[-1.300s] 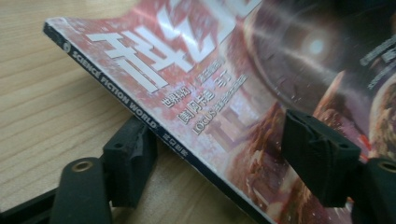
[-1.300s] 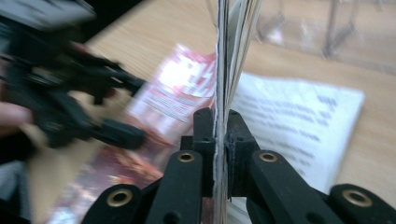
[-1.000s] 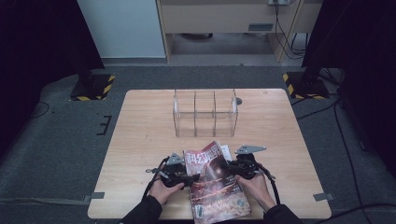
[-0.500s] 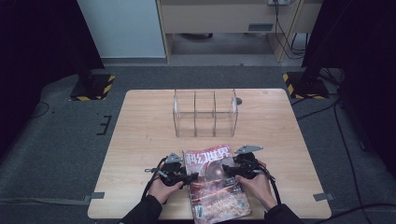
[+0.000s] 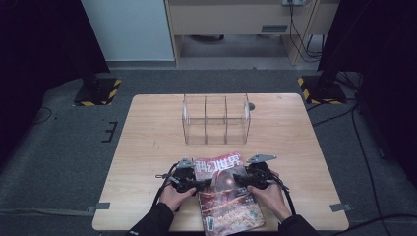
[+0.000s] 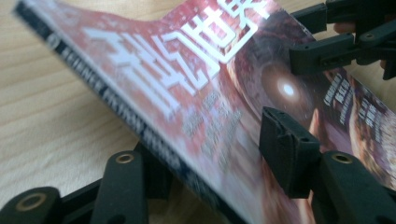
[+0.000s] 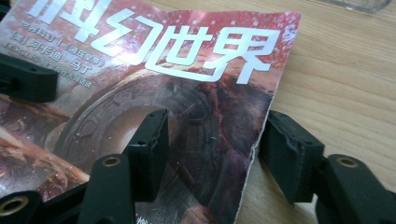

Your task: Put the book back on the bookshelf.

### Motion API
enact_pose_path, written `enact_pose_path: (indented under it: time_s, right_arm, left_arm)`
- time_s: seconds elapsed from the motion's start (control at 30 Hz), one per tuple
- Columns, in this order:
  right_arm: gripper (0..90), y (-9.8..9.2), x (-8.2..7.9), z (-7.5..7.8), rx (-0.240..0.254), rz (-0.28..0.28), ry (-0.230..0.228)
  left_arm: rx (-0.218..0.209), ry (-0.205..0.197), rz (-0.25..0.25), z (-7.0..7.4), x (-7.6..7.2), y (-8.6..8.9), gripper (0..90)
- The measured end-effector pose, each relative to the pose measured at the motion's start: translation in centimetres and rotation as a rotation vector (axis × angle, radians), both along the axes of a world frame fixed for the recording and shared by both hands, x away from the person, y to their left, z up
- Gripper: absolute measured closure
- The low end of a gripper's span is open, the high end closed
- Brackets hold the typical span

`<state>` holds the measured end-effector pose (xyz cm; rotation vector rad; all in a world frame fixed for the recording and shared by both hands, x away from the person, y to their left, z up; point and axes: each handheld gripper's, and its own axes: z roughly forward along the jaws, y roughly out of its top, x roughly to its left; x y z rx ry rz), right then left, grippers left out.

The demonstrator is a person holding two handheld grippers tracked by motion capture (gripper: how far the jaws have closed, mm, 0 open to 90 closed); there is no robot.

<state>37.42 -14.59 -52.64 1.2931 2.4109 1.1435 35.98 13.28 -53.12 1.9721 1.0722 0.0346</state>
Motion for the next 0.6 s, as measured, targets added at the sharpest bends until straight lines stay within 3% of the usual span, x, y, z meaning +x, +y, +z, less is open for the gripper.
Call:
enact_pose_path:
  time_s: [0.17,0.37,0.6]
  right_arm:
    - [41.5,0.4,-0.1,-0.1,-0.010,0.009,-0.006]
    - [37.5,0.4,-0.1,-0.1,-0.015,0.016,-0.001]
    - [38.8,0.4,-0.1,0.1,0.023,0.015,0.003]
  left_arm:
    - [0.017,0.005,-0.003,0.1,0.3,-0.3,49.6]
    - [-0.016,0.015,0.011,0.8,0.2,0.0,60.5]
    - [-0.023,0.025,0.018,1.3,0.1,0.1,65.4]
